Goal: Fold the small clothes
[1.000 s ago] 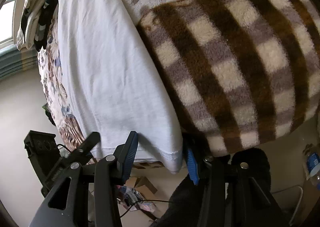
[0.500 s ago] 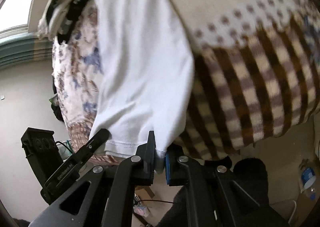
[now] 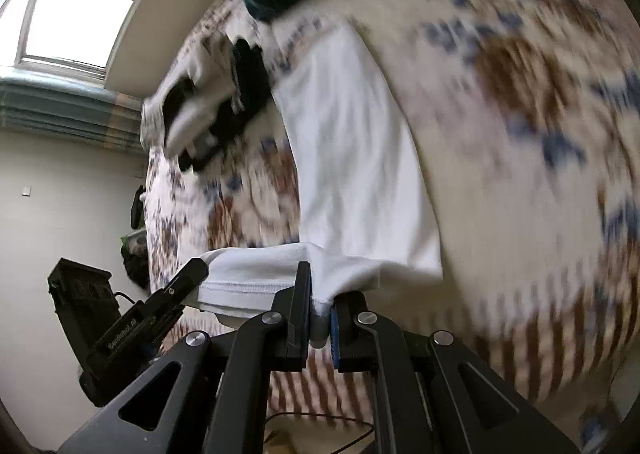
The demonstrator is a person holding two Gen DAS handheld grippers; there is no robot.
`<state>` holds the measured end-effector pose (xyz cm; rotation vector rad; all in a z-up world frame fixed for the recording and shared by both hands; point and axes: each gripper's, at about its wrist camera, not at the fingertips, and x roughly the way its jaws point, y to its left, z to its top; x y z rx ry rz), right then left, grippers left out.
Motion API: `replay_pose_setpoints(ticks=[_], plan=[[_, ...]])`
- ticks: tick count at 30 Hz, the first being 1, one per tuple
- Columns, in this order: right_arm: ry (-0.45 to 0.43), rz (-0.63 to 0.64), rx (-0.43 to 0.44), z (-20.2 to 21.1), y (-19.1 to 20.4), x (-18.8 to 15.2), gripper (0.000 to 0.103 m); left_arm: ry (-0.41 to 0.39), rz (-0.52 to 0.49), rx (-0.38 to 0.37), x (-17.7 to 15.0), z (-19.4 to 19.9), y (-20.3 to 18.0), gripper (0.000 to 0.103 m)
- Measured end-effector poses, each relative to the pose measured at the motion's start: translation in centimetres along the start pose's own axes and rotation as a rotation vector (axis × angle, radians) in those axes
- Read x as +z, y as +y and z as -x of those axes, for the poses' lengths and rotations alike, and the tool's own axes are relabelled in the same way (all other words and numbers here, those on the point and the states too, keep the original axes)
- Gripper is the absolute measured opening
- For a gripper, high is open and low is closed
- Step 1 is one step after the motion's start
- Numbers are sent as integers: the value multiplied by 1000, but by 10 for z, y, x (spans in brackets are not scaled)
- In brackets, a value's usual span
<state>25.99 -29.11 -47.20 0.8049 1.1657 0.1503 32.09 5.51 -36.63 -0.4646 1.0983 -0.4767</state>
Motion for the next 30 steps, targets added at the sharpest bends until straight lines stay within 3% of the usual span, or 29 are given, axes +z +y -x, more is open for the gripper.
replay_pose_setpoints(ticks=[6,12,22,23,25,26,27,29,30], plan=[[-27,53,-21,-51,16,100,8,-6,10,52,72,-73,14,6],[40,27,-49,-125,-2,180,8,40,112,104,114,-148,49,6],[48,78,-98,-181,7,289,8,21,192,98,190,-208,50,8],[48,72,-103,-186,7,299,8,25,205,98,196,-215,51,10],[67,37,-57,-199,2,317,9,17,214,102,204,-223,51,28],[82,18,-36,-205,-1,324,9,9,220,95,208,-226,52,49],[107,-9,-2,-214,-5,333,10,-14,228,83,212,-227,53,60],[121,-28,25,-223,-8,342,19,-50,236,81,219,-228,55,61],[115,-25,31,-225,-8,346,31,-52,244,81,221,-230,57,61]])
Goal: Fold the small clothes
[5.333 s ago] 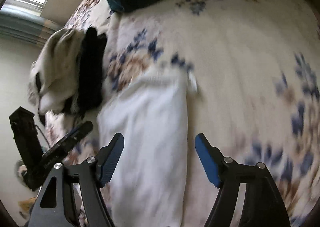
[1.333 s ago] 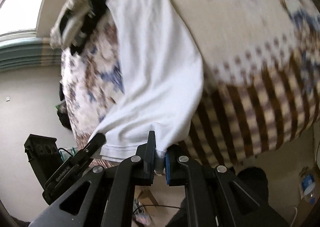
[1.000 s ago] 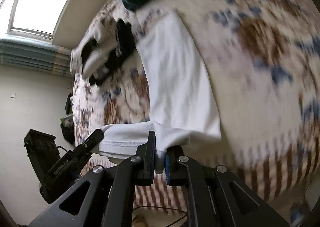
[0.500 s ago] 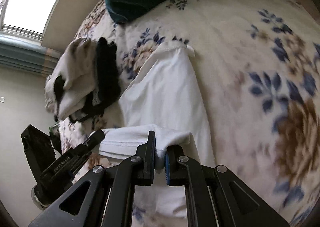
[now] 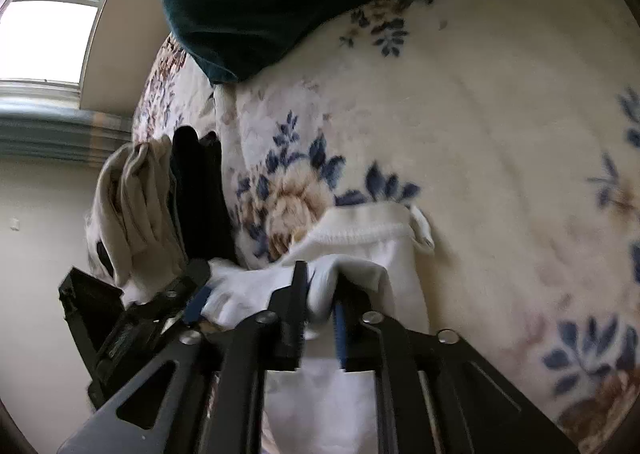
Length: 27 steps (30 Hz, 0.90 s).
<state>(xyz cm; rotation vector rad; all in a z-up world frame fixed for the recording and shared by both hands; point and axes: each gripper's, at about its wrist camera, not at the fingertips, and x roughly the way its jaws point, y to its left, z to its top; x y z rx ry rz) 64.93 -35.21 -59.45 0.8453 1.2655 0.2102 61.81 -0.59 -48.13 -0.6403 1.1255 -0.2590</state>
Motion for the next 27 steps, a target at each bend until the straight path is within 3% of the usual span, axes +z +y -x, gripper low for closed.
replay_pose_setpoints(ticks=[3,4,8,10,15,19,21,25,27], plan=[[-51,31,4,3,4,8,56,4,19,14,8,-5,5,61],[-54,38,-4,4,5,10,60,7,23,14,8,-3,6,61],[-75,83,-43,21,5,-1,66,6,-3,7,-11,23,8,61],[-62,92,-42,34,-4,-19,70,-1,-40,49,-38,48,10,62],[66,36,-69,48,-42,-87,70,53,-15,140,-118,87,36,62],[203,-68,-56,34,-77,-153,70,160,138,166,-177,89,76,62],[241,-84,-64,23,-88,-176,70,178,275,124,-203,92,95,62],[210,-99,-87,25,-99,-190,70,121,486,26,-241,98,113,62],[177,-131,-79,35,-105,-190,70,114,584,-61,-257,86,115,62]])
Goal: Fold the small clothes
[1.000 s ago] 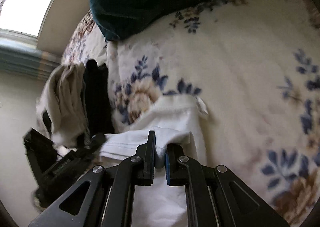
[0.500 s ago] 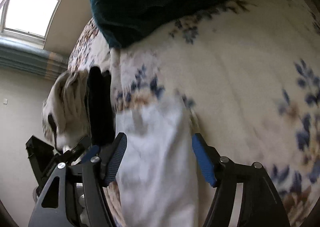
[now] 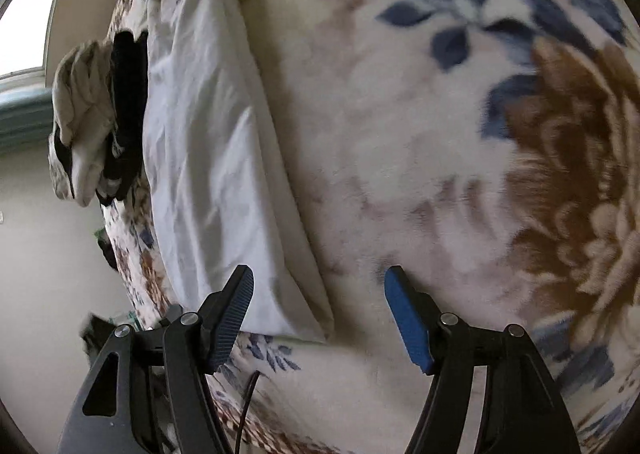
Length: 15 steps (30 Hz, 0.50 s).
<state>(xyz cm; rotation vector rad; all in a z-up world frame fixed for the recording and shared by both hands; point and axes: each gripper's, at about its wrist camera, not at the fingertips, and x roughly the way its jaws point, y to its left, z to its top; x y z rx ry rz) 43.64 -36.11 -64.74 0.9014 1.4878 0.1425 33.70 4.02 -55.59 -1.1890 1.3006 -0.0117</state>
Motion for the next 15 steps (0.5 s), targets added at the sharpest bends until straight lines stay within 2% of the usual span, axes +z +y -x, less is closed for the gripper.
replay_pose_setpoints(ticks=[1,4,5,6,8,9,10,11,15], plan=[[-8,-6,6,4,-3,0,70,4,36,-48,-4,-9,2,62],[-43,-4,-23,20,-11,0,70,15,66,-116,-12,-39,-3,62],[-50,0,-31,24,-13,0,70,16,73,-127,-11,-48,-6,62],[-60,-1,-47,29,-14,1,70,-3,78,-103,-11,-54,-9,62],[-91,-3,-66,38,-20,1,70,-63,91,-116,-10,-58,-14,60],[-103,-4,-67,42,-23,1,70,-102,84,-108,-11,-58,-20,55],[-112,-8,-76,45,-27,1,70,-147,64,-114,-12,-55,-25,41],[-117,-13,-83,47,-30,0,70,-168,31,-105,-13,-54,-30,6],[-126,-28,-79,52,-38,-2,70,-210,-84,-80,-17,-33,-44,6]])
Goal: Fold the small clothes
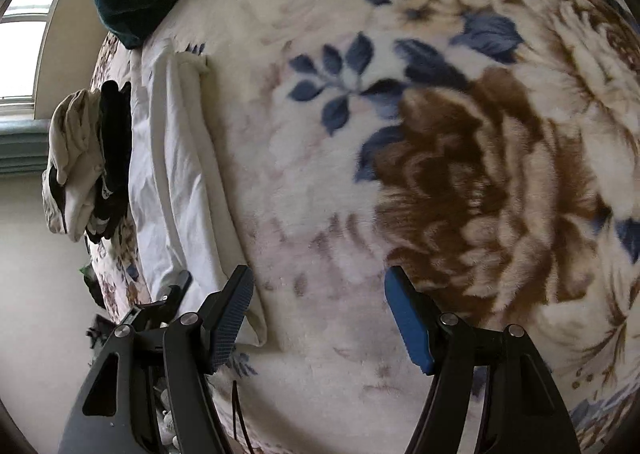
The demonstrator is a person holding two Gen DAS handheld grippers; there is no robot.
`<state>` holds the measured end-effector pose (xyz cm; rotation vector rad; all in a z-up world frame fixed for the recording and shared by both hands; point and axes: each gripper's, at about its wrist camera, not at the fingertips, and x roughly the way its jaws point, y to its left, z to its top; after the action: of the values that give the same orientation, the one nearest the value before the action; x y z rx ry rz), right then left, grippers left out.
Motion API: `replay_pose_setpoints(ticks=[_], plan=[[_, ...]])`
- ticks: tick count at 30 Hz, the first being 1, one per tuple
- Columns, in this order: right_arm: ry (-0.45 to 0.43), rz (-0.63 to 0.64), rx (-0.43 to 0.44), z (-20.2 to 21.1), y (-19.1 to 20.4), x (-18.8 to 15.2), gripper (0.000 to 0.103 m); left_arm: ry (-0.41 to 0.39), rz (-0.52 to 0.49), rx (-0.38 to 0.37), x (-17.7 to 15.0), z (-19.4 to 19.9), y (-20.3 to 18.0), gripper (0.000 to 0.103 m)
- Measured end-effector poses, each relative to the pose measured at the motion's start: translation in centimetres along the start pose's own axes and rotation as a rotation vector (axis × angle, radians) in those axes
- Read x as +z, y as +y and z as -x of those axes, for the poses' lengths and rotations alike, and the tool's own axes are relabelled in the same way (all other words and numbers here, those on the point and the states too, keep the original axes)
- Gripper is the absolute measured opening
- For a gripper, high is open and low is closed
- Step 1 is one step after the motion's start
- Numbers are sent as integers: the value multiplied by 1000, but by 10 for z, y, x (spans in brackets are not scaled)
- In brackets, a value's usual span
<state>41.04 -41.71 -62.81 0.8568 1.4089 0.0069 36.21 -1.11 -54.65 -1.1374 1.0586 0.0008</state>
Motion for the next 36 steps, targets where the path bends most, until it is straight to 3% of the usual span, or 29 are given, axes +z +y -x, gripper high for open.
replay_pose_setpoints(ticks=[3,6,10,14,16,17,18,19,22,25,27,29,31,32,33,36], plan=[[7,2,14,5,-2,-4,70,7,-62,11,4,34,9,6],[26,22,26,4,6,-13,70,35,-53,66,5,71,37,3],[78,39,46,-1,22,-36,70,26,-70,229,12,144,96,2],[123,90,60,-12,42,-55,70,19,12,248,25,188,142,4],[114,112,64,-16,50,-54,70,23,34,179,31,184,139,13],[111,119,76,-20,54,-51,71,27,40,139,33,176,133,32],[112,120,88,-26,57,-47,74,33,48,80,35,163,124,59],[113,116,94,-33,61,-42,78,41,55,33,36,154,120,65],[113,96,116,-52,70,-23,78,102,84,-80,36,97,93,65],[72,95,112,-50,82,-5,78,152,122,-133,28,40,74,65],[47,96,117,-41,85,1,78,156,99,-100,25,14,63,66],[37,103,117,-35,88,5,78,107,66,-71,22,4,50,71],[29,121,93,-30,89,8,78,51,25,-58,21,6,38,70],[27,129,84,-29,89,8,78,27,5,-50,21,3,30,47],[27,135,76,-27,87,9,78,0,-24,-38,21,4,25,6],[30,137,60,-25,82,8,78,-52,-99,-15,24,10,8,5]])
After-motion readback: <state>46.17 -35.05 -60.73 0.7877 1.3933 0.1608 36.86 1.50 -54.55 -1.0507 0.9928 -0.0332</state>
